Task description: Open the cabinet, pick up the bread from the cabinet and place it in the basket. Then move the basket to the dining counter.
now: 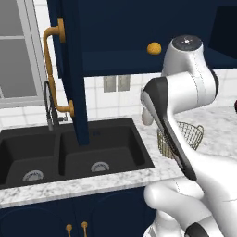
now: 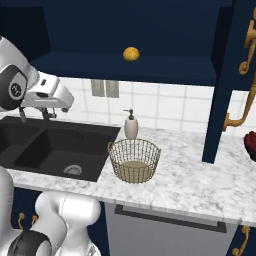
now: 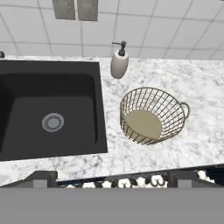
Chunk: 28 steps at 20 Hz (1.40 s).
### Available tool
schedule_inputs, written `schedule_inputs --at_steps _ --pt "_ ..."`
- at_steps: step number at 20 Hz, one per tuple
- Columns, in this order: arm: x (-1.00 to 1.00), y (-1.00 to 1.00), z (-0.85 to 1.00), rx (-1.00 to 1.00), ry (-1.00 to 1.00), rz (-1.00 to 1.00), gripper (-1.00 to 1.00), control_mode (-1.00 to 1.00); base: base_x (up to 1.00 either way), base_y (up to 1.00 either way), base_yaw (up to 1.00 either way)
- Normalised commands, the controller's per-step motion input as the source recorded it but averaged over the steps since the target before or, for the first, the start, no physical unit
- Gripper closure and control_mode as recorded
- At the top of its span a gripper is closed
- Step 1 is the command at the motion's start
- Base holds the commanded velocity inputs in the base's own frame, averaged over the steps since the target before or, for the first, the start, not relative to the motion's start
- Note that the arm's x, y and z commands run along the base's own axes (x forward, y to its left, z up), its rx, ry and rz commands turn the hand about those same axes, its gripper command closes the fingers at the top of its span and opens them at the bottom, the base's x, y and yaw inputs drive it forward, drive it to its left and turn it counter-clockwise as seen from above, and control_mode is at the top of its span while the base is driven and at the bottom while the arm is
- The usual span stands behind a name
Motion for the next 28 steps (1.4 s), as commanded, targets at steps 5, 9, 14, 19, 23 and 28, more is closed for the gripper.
schedule_inputs --at_steps 5,9,14,19,23,28 --pt "0.08 -0.63 0.71 0.00 -0.54 0.11 -1.00 -1.00 0.00 0.00 0.00" --pt "0.53 -0.48 0.56 0.03 -0.28 0.12 -1.00 -1.00 0.00 0.00 0.00" --pt "0.88 -0.17 0.26 0.01 -0.15 0.10 -1.00 -1.00 0.00 0.00 0.00" --pt "0.86 -0.35 0.05 0.13 -0.07 -0.05 -1.00 -1.00 0.00 0.00 0.00" --pt "0.54 -0.13 0.19 -0.02 0.12 -0.10 -1.00 -1.00 0.00 0.00 0.00" --pt "0.74 -0.16 0.00 0.00 0.11 -0.02 -1.00 -1.00 0.00 0.00 0.00"
